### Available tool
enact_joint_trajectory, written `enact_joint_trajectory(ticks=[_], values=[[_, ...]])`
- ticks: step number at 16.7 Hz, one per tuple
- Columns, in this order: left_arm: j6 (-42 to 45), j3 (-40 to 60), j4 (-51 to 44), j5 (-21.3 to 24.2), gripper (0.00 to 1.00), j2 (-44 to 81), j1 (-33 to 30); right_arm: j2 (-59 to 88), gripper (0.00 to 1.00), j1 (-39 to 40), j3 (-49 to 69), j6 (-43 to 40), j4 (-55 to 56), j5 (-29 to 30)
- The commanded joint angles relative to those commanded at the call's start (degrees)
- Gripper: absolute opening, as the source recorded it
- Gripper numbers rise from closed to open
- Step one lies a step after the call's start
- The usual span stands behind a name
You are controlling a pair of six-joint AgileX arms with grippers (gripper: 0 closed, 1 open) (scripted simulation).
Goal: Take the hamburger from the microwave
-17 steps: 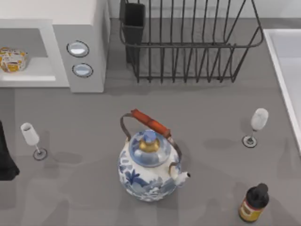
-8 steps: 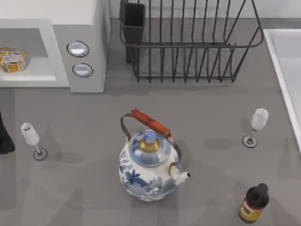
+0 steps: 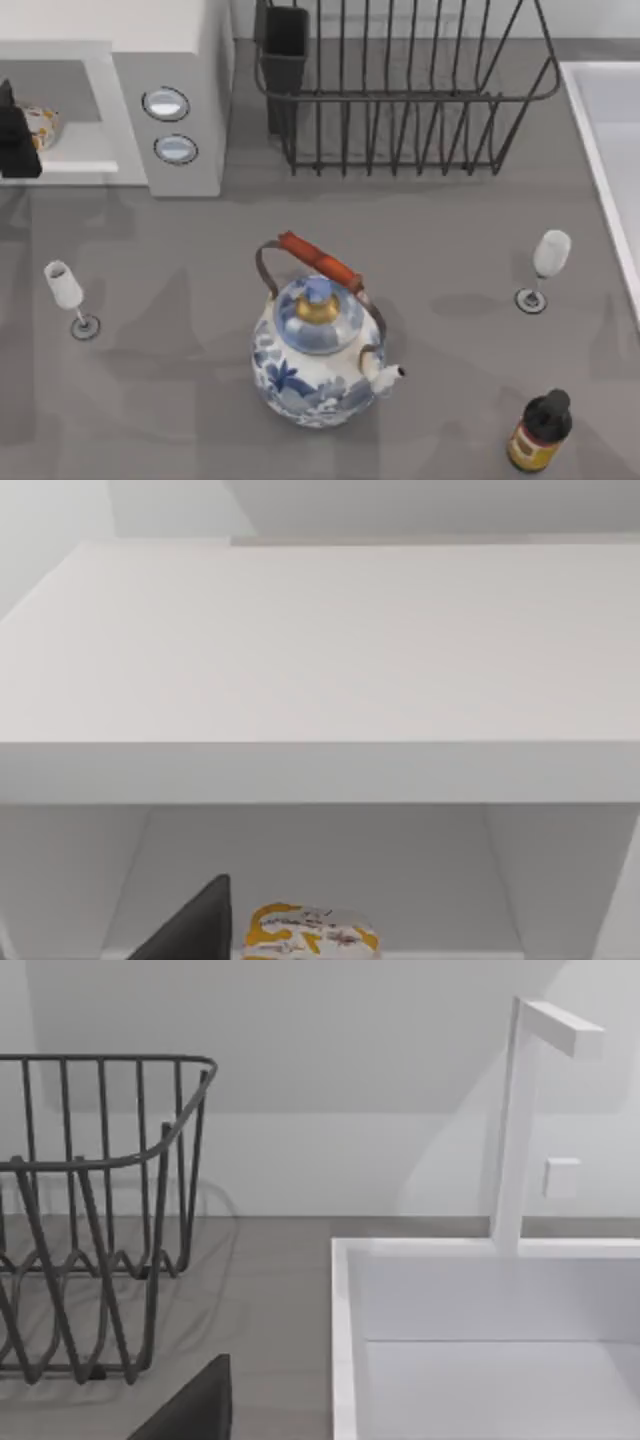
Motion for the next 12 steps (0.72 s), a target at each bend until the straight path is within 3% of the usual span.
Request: enact_joint_trajectory(ticks=[7,12], values=[[1.3,17.0,18.8,3.2,1.00,43.7,2.5,0.0,1.00,0.0,0.0,0.0,0.0,0.0],[1.7,26.1,28.5,5.2,1.00,66.7,3.8,0.0,1.00,0.0,0.0,0.0,0.0,0.0]])
